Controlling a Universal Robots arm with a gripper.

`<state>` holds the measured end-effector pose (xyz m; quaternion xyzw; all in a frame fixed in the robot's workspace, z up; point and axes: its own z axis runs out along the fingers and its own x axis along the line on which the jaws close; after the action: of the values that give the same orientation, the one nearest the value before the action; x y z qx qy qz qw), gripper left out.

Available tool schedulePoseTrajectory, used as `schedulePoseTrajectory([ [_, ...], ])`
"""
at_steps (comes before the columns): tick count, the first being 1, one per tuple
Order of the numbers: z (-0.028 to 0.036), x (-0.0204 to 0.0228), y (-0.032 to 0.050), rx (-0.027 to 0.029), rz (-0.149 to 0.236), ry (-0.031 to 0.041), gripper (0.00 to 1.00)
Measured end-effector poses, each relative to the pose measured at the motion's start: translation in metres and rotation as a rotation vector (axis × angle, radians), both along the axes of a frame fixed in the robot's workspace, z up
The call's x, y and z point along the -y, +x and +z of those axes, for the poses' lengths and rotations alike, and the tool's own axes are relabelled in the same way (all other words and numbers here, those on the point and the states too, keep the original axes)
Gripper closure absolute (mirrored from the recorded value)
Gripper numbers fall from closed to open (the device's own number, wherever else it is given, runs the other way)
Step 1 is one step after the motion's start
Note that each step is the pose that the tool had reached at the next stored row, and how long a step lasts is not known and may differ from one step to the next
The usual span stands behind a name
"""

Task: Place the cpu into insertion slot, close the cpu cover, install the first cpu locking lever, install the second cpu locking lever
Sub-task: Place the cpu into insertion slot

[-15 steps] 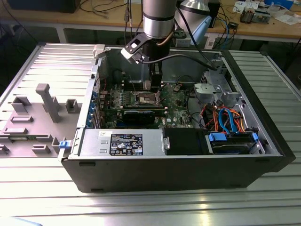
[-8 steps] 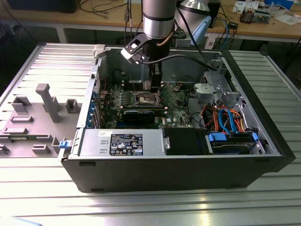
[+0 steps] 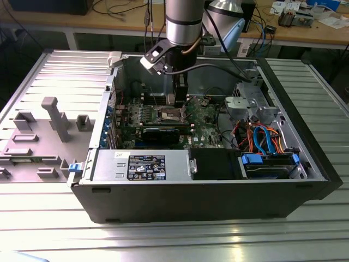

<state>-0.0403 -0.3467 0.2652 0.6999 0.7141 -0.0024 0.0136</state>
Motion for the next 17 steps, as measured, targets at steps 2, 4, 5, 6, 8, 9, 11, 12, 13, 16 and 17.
schedulePoseTrajectory([
  [2, -0.0005, 0.0, 0.0, 0.0, 0.0, 0.0, 0.45],
  [4, -0.001, 0.0, 0.0, -0.0001, 0.0, 0.0003, 0.45],
  [5, -0.0013, 0.0, 0.0, -0.0001, 0.0, 0.0003, 0.45],
  [6, -0.0015, 0.0, 0.0, -0.0001, 0.0, 0.0003, 0.45],
  [8, -0.0019, 0.0, 0.0, 0.0, 0.0, 0.0004, 0.45],
  [9, -0.0022, 0.0, 0.0, 0.0, 0.0, 0.0004, 0.45],
  [11, -0.0025, 0.0, 0.0, 0.0, 0.0, 0.0004, 0.45],
  [12, -0.0026, 0.0, 0.0, 0.0, 0.0, 0.0003, 0.45],
  [13, -0.0028, 0.0, 0.0, 0.0, 0.0, 0.0003, 0.45],
  [16, -0.0034, 0.0, 0.0, -0.0001, 0.0, 0.0003, 0.45],
  [17, -0.0035, 0.0, 0.0, 0.0, 0.0, 0.0003, 0.45],
])
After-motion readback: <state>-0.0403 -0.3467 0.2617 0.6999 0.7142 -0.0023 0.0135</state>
